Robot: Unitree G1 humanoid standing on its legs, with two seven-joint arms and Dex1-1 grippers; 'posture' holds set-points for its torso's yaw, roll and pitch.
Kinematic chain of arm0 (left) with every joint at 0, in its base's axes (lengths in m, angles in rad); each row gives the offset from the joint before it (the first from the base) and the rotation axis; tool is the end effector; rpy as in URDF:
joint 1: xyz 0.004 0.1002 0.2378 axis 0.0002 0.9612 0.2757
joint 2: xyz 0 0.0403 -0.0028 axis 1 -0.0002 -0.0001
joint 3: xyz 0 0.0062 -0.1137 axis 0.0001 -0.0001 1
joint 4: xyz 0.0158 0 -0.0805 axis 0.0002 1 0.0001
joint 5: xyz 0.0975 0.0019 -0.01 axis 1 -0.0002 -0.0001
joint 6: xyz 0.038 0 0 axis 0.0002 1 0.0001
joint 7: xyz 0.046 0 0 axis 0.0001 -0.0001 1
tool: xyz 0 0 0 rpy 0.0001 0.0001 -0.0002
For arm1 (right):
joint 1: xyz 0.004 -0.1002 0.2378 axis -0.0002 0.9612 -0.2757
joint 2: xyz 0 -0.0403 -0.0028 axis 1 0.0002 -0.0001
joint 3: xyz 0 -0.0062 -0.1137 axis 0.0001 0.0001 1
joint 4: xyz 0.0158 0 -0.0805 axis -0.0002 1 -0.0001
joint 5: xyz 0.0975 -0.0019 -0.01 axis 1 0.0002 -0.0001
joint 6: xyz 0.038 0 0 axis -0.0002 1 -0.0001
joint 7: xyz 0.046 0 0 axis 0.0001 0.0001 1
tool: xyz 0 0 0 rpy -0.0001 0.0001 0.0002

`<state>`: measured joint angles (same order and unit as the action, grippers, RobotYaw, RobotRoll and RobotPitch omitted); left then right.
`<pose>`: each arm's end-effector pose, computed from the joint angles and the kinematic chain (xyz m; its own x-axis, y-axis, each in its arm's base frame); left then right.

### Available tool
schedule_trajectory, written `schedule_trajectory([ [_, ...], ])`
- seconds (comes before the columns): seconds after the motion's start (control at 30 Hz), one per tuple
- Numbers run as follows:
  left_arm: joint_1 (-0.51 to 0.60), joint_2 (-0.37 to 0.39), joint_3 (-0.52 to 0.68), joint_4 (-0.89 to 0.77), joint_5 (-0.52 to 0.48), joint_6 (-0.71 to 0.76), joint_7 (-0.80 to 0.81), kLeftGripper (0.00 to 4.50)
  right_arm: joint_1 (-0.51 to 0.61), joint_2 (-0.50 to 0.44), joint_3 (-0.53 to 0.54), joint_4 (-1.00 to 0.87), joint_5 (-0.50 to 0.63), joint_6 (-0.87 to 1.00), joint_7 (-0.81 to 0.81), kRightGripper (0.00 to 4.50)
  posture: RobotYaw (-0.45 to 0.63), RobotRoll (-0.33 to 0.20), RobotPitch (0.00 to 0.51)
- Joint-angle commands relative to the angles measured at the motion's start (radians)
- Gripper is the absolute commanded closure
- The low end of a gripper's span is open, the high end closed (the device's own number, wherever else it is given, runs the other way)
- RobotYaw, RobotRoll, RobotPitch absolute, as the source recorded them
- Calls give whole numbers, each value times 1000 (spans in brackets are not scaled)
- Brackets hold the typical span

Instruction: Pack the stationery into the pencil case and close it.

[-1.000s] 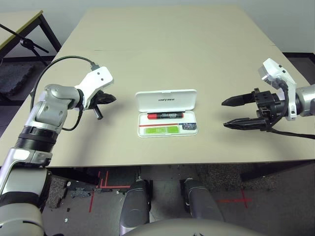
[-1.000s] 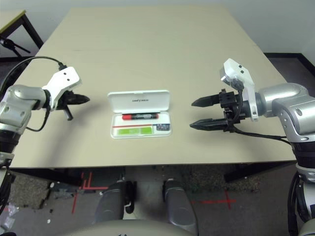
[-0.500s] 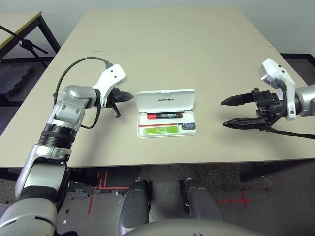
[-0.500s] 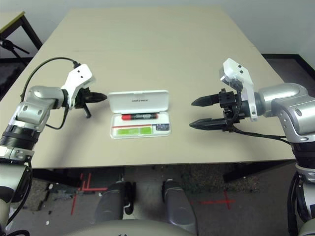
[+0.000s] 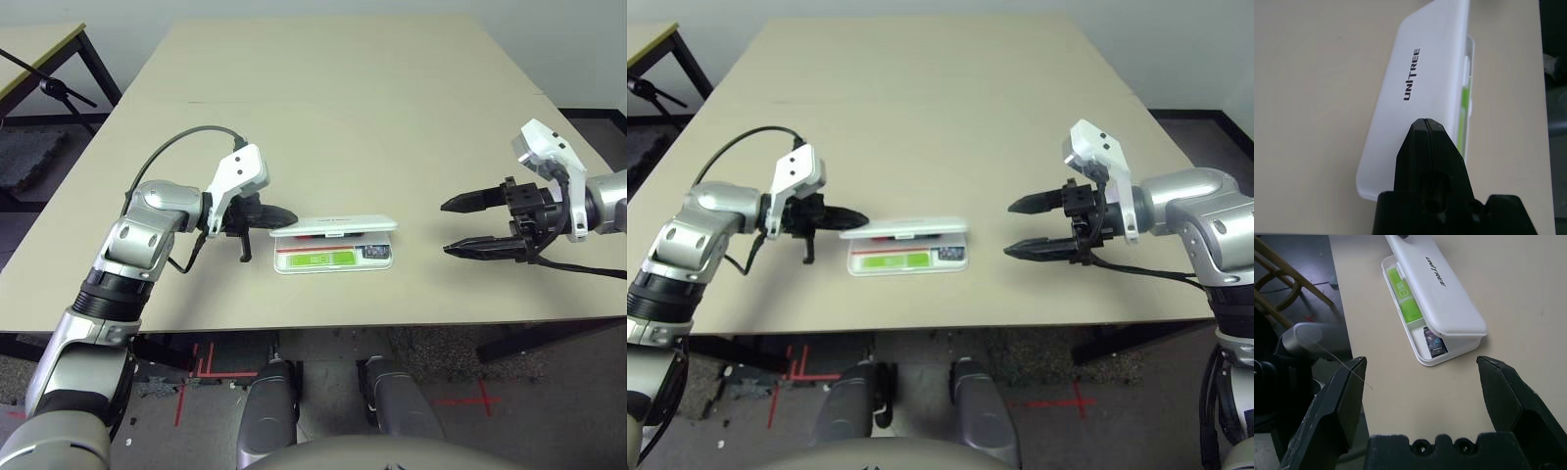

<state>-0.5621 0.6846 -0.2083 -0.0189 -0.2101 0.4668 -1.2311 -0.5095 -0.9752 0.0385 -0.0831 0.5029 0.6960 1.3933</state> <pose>0.2865 0.2149 0.1716 0.2602 -0.8334 -0.4876 0.9637 0.1928 0.1847 0.2602 -0.2796 0.2142 0.2032 0.8546 -0.4778 -0.9688 0.2462 0.0283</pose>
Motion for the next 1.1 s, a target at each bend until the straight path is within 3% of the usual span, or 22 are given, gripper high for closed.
schedule_trajectory([
  [0.03,10,-12,-46,-8,19,-4,6,4465,7,0,22,-6,-16,-14,-4,0,-97,0,92],
  [0.6,-58,-99,-177,107,179,-81,93,4465,28,-1,36,-22,-30,-23,-20,0,-109,0,95],
  [1.1,-39,-75,-234,140,262,-123,80,4465,27,13,50,-22,-47,-28,-32,0,-108,0,98],
])
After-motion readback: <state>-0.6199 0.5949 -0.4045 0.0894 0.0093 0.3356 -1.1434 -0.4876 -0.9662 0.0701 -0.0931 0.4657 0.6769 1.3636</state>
